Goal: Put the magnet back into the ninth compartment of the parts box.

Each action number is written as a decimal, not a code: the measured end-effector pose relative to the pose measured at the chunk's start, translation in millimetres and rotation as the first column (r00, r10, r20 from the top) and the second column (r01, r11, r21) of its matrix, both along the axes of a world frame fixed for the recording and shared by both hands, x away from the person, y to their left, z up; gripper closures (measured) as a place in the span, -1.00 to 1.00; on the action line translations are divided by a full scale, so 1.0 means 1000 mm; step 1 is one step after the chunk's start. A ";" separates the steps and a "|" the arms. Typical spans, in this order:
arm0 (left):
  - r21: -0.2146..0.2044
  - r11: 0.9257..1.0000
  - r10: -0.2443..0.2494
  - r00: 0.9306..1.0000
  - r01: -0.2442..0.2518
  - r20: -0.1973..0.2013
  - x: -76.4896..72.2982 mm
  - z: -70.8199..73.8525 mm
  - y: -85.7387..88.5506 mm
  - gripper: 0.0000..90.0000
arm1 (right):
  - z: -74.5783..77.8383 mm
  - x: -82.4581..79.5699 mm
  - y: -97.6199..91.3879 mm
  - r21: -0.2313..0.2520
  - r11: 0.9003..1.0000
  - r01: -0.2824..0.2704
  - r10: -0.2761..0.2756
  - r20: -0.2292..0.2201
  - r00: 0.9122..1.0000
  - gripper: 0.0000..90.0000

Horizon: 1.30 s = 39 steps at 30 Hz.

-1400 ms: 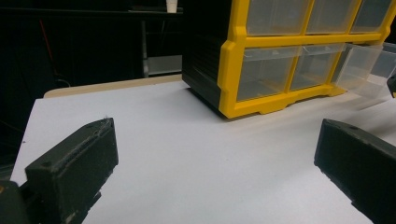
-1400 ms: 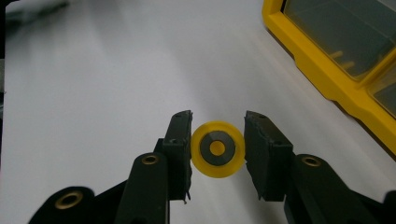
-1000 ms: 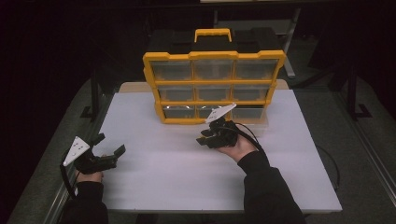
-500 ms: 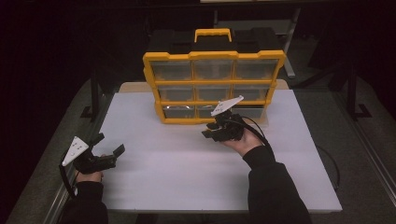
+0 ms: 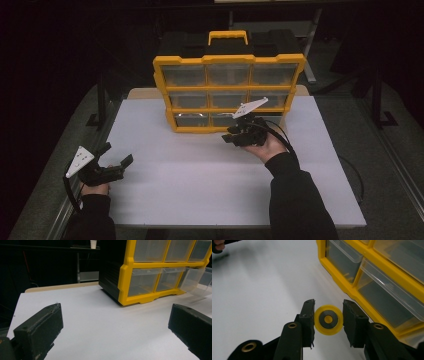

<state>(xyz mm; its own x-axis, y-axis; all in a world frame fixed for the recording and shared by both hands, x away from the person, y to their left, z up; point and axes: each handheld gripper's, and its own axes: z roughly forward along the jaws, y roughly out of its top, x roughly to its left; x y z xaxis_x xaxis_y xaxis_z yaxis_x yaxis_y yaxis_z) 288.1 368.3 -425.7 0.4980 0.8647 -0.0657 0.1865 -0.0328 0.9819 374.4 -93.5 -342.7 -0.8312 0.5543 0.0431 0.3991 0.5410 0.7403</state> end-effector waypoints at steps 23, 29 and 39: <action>-0.004 1.000 -0.002 1.000 0.002 0.001 0.000 0.000 0.000 -1.00 | 0.008 0.012 -0.032 0.014 0.996 0.090 -0.090 0.008 0.996 0.35; -0.004 1.000 -0.003 1.000 0.003 0.000 0.000 0.000 0.000 -1.00 | 0.012 0.016 -0.043 0.017 0.993 0.118 -0.119 0.013 0.993 0.36; -0.004 1.000 -0.003 1.000 0.003 -0.001 0.000 0.000 0.000 -1.00 | 0.014 0.021 -0.060 0.029 0.986 0.166 -0.167 0.005 0.986 0.36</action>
<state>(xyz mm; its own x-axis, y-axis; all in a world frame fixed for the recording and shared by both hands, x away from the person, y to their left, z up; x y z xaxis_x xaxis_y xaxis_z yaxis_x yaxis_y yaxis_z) 288.3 368.7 -425.7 0.5002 0.8631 -0.0695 0.1873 -0.0295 0.9819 395.2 -153.5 -329.1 -0.7278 0.6836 0.0549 0.4763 0.4462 0.7577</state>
